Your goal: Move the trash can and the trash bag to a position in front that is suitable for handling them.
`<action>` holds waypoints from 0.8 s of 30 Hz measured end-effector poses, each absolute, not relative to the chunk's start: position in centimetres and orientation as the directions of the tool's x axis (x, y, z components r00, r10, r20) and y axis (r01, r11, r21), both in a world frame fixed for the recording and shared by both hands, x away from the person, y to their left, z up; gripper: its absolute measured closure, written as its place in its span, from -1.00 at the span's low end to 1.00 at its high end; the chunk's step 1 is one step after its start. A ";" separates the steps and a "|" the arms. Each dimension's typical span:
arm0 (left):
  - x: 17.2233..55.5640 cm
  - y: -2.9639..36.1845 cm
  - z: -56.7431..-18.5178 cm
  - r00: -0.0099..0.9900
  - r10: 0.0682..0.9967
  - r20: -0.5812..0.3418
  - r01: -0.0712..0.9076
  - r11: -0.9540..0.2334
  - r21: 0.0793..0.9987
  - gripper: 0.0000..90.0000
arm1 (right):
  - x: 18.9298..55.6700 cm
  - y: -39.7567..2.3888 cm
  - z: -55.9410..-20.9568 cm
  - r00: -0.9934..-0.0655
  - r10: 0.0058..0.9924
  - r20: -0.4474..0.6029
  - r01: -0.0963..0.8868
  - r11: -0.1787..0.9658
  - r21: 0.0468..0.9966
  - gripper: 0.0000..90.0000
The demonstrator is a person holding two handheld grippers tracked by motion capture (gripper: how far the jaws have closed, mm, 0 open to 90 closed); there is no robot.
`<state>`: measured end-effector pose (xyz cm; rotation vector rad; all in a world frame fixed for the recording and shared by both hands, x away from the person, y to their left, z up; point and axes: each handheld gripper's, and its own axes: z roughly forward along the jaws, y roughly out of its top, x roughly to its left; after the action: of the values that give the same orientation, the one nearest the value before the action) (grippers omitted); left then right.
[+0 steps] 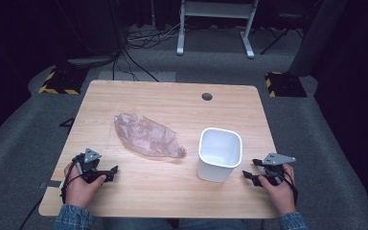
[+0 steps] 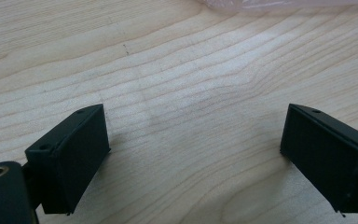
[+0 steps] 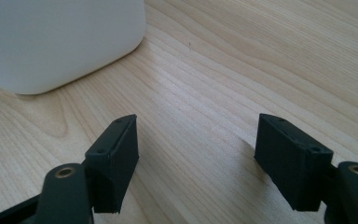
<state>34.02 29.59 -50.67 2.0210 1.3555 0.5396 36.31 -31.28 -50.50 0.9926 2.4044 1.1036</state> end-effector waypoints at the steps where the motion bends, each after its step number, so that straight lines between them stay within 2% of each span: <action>1: 34.1 29.6 -50.7 0.387 0.922 -0.013 0.661 -0.267 0.701 -0.84 | 36.3 -31.3 -50.5 -0.710 0.704 0.003 0.462 0.462 0.757 -0.34; 3: 34.1 29.5 -50.7 0.379 0.925 -0.017 0.659 -0.257 0.707 -0.78 | 36.3 -31.3 -50.5 -0.710 0.705 0.006 0.463 0.460 0.757 -0.33; 5: 34.0 29.5 -50.4 0.384 0.923 -0.020 0.648 -0.254 0.718 -0.48 | 36.4 -31.3 -50.5 -0.701 0.713 0.014 0.472 0.449 0.758 -0.35; 8: 33.9 29.2 -49.8 0.382 0.922 -0.067 0.641 -0.211 0.738 -0.48 | 36.6 -31.3 -50.4 -0.647 0.761 0.045 0.509 0.387 0.769 -0.53; 13: 33.9 27.4 -47.8 0.415 0.907 -0.074 0.600 -0.212 0.771 -0.36 | 36.8 -31.1 -49.3 -0.648 0.758 0.075 0.491 0.340 0.802 -0.53; 15: 34.1 26.3 -47.0 0.443 0.894 -0.066 0.584 -0.231 0.778 -0.35 | 36.8 -30.8 -48.4 -0.662 0.746 0.072 0.473 0.341 0.812 -0.52; 18: 34.8 23.9 -45.7 0.491 0.868 -0.072 0.555 -0.248 0.794 -0.34 | 37.2 -30.2 -46.9 -0.665 0.741 0.092 0.452 0.302 0.839 -0.39; 24: 35.6 21.5 -45.0 0.524 0.850 -0.052 0.516 -0.269 0.813 -0.35 | 39.3 -30.0 -46.9 -0.635 0.763 0.118 0.449 0.240 0.861 -0.37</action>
<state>35.55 21.46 -44.99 1.9384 1.1162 0.5105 39.30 -30.02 -46.93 1.1211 2.1927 1.3504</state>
